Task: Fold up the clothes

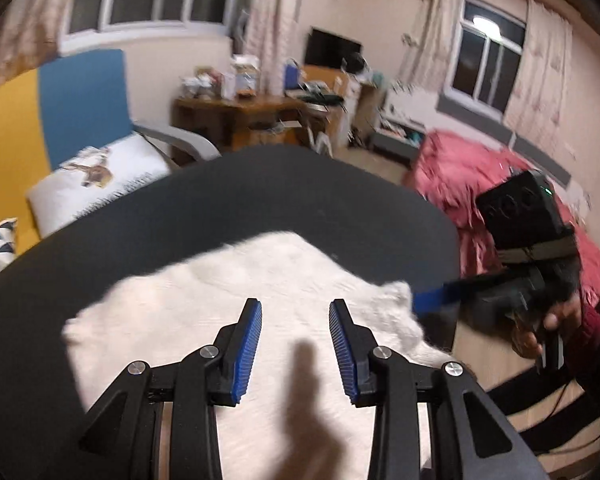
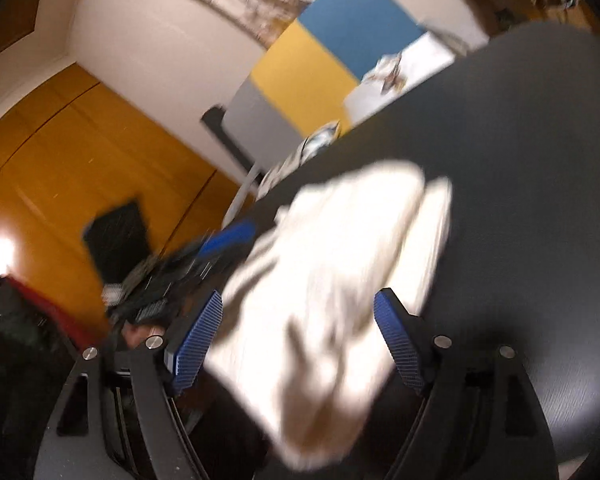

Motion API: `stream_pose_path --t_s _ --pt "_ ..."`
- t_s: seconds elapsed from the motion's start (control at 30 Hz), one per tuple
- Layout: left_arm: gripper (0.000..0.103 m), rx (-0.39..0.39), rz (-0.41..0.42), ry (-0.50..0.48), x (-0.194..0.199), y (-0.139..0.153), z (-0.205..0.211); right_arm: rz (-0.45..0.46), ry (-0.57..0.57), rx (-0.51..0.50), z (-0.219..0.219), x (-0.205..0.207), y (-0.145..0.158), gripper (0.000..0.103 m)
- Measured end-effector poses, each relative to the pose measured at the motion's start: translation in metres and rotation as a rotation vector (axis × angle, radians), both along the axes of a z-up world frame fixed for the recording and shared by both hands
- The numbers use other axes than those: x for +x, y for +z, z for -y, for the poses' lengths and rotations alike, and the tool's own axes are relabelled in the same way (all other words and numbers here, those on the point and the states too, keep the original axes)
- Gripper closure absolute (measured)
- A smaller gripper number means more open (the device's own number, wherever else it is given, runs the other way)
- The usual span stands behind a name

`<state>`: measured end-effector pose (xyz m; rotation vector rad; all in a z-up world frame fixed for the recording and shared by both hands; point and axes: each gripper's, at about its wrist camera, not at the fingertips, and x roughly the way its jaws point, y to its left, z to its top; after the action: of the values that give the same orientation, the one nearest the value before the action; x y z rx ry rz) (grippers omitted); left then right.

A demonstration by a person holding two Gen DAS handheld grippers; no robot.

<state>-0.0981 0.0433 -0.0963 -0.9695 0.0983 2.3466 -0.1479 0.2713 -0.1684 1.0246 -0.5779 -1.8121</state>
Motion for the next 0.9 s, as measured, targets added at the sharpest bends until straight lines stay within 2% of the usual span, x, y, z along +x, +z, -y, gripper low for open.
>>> stream_pose_path --t_s 0.17,0.3,0.4,0.47,0.53,0.57,0.67,0.7,0.9 --pt "0.068 0.009 0.063 -0.075 0.0 -0.006 -0.02 0.031 0.093 -0.025 0.004 0.022 -0.02 0.022" --pt "0.068 -0.04 0.083 -0.123 -0.001 -0.014 -0.038 0.034 0.159 -0.069 0.009 0.032 -0.026 0.022" --pt "0.068 -0.063 0.104 -0.138 -0.006 -0.02 -0.047 0.039 0.203 -0.053 0.015 0.028 -0.028 0.022" --pt "0.068 -0.065 0.112 -0.151 -0.007 -0.023 -0.052 0.039 0.287 -0.069 0.022 0.031 -0.024 0.022" --pt "0.068 -0.103 0.136 -0.165 -0.01 -0.033 -0.06 0.033 0.393 -0.089 0.03 0.036 -0.018 0.022" --pt "0.068 -0.118 0.147 -0.17 -0.012 -0.038 -0.063 0.031 0.445 -0.082 0.034 0.04 -0.017 0.022" --pt "0.067 -0.117 0.149 -0.163 -0.013 -0.045 -0.065 0.075 0.529 0.037 0.045 0.043 -0.037 0.022" --pt "0.067 -0.117 0.144 -0.156 -0.012 -0.045 -0.065 0.092 0.54 0.053 0.045 0.043 -0.043 0.022" --pt "0.066 -0.075 0.141 -0.14 -0.014 -0.045 -0.059 0.11 0.454 -0.049 0.021 0.046 -0.054 0.024"
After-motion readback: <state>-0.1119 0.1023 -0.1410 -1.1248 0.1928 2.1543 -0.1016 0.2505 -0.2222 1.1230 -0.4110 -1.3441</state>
